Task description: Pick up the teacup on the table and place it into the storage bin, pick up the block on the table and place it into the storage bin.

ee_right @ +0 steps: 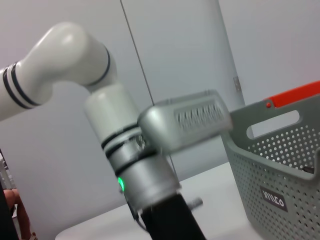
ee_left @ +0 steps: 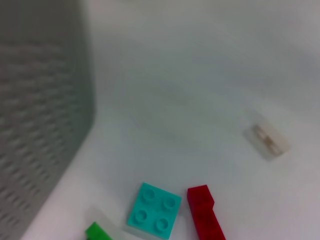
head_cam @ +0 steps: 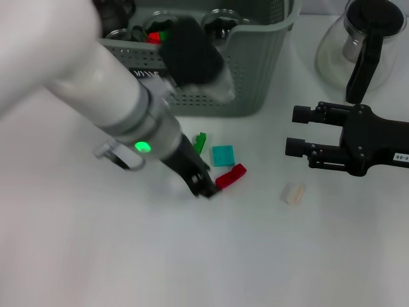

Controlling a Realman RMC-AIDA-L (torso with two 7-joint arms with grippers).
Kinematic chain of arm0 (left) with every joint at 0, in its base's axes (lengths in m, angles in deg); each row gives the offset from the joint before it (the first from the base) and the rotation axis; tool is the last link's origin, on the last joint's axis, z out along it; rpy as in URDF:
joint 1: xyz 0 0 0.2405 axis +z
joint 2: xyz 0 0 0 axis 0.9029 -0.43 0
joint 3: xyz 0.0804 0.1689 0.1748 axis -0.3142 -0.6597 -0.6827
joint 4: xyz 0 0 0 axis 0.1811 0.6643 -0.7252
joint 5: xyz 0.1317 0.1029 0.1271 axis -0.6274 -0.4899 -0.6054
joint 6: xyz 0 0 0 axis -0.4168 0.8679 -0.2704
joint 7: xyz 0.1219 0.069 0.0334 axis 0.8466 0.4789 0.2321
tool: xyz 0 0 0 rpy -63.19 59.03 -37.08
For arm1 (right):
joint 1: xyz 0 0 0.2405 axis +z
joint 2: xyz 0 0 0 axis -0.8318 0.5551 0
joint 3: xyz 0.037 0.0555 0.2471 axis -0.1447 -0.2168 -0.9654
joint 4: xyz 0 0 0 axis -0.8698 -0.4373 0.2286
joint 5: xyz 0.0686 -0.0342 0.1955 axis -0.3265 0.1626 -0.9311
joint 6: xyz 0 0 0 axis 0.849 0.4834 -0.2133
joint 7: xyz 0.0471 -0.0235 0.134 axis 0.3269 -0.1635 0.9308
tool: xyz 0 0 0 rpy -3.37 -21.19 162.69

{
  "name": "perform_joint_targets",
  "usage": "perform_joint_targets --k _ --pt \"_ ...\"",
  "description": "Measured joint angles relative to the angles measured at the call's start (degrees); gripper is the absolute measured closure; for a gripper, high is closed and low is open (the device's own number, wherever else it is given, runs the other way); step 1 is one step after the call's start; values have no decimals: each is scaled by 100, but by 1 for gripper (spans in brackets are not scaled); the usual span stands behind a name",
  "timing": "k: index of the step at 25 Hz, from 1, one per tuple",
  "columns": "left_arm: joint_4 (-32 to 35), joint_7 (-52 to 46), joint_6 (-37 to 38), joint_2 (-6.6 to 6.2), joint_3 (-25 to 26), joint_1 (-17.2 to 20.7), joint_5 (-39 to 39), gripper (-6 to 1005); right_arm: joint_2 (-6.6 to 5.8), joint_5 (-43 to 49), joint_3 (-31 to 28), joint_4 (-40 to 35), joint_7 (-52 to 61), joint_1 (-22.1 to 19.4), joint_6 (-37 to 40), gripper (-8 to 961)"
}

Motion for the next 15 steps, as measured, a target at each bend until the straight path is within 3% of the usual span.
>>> perform_joint_targets --k 6,9,10,11,12,13,15 --pt "249 936 1260 -36 2121 46 740 561 -3 10 0 0 -7 0 -22 211" --pt "-358 1796 2356 -197 3964 -223 1438 554 -3 11 1 0 0 0 -18 211" --pt "-712 2067 2740 -337 4599 -332 1743 552 -3 11 1 1 3 1 -14 211" --pt "-1223 2377 3204 -570 5332 -447 2159 550 -3 7 1 0 3 1 0 210" --pt "-1223 2377 3204 -570 5332 -447 2159 548 -3 7 1 0 3 1 0 210" --pt "-1861 2581 3555 -866 5925 -522 2616 545 -3 7 0 0 2 1 1 210" --pt "-2819 2689 3714 -1319 6440 -561 3476 541 -3 10 1 0 2 4 -6 210"
